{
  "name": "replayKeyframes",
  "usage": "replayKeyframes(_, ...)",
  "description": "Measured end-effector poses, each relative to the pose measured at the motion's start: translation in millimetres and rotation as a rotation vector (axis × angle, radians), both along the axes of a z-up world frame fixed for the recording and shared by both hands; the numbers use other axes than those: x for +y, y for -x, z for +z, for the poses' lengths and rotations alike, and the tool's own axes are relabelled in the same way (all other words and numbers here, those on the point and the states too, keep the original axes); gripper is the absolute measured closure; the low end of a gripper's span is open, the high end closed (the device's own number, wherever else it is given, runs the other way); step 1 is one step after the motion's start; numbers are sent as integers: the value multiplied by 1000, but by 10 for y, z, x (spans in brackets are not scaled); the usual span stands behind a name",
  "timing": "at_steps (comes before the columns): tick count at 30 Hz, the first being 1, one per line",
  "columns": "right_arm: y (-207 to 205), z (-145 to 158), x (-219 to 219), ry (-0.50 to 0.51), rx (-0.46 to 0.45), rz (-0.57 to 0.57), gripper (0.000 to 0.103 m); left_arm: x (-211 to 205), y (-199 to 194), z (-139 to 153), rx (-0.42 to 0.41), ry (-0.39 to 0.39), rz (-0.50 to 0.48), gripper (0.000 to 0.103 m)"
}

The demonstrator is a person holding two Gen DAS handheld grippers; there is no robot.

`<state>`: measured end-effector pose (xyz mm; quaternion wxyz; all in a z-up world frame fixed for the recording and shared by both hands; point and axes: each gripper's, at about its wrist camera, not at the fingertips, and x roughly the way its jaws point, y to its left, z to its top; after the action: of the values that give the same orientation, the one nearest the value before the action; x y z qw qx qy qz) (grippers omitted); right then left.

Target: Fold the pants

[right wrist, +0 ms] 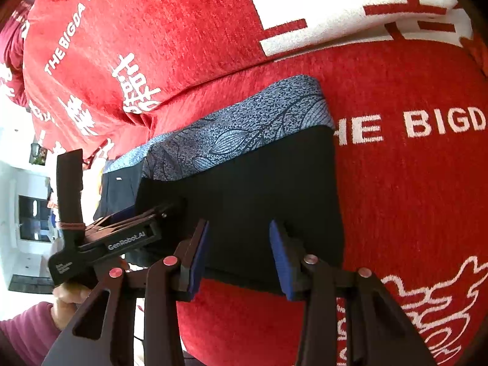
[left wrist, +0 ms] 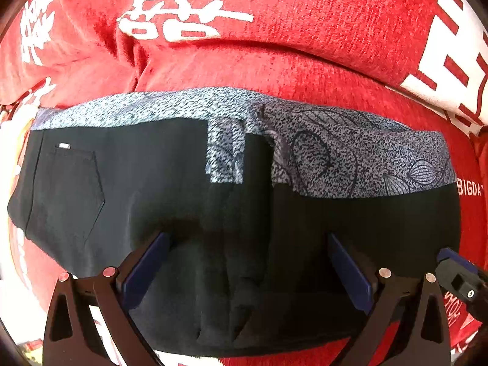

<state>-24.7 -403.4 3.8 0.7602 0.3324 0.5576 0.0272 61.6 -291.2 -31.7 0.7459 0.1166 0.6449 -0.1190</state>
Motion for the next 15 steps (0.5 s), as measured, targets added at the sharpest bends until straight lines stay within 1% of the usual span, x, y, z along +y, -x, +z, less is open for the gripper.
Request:
replayKeyframes(3,-5,22,1,12,12,-1,59,38,51,95,-7,-16,-14,0)
replayKeyframes(8,25,75,54,38,34,-24,59,255,209,298,-3,-24,-50,0)
replayKeyframes(9,31,90,80,45,38,-26,59,272,223,302,-3,-28,-55,0)
replayKeyframes(11,42,139,163,57,40,-20,59,416,275,353,5,-27,-54,0)
replayKeyframes(13,51,215,307,61,26,-1,58,548,283,395,31,-2,-49,0)
replayKeyframes(15,39,266,479,58,15,26,58,634,285,415,39,-19,-54,0)
